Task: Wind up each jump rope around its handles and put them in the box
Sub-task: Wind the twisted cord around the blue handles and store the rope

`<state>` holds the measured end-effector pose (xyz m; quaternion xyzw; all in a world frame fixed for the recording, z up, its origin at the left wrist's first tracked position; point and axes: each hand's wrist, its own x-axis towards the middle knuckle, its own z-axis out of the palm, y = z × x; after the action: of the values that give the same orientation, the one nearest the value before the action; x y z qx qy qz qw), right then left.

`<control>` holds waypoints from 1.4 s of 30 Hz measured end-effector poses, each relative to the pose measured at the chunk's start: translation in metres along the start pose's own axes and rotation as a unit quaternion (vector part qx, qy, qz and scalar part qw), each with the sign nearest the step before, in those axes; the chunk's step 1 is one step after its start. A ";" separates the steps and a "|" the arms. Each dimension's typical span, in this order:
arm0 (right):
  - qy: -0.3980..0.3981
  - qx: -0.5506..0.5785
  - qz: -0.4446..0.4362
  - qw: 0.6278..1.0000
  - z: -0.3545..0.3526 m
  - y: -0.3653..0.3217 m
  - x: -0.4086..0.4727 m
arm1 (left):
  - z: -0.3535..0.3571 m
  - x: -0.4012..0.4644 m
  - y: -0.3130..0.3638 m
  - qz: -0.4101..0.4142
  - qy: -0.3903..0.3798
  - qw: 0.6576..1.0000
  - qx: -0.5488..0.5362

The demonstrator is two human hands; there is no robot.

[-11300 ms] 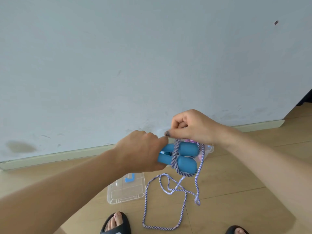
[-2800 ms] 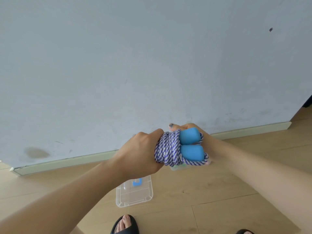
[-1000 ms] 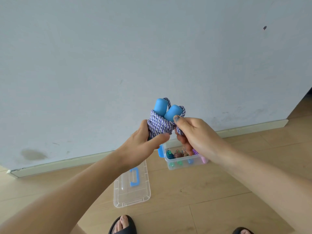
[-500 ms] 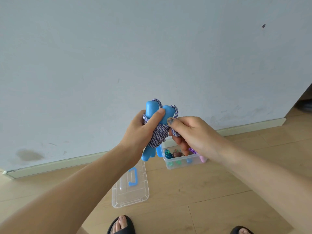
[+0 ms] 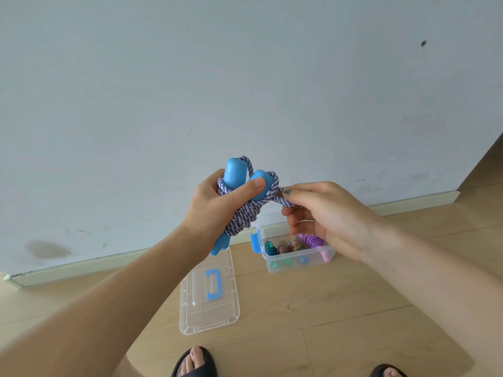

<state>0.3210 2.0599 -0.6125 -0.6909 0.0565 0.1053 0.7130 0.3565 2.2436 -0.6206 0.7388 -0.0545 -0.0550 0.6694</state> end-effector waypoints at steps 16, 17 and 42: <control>0.147 -0.085 -0.116 0.979 0.020 0.008 -0.006 | -0.001 0.002 -0.007 -0.030 0.028 0.999 -0.016; 0.152 -0.090 -0.119 0.977 0.022 0.010 -0.005 | 0.000 0.002 -0.008 -0.026 0.029 0.999 -0.007; 0.055 0.222 -0.019 0.973 0.024 0.010 0.009 | 0.004 -0.002 -0.001 0.102 0.073 0.986 0.109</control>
<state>0.3261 2.0847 -0.6231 -0.5213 0.1042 0.0383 0.8461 0.3538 2.2398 -0.6224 0.8000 -0.0863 0.0743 0.5891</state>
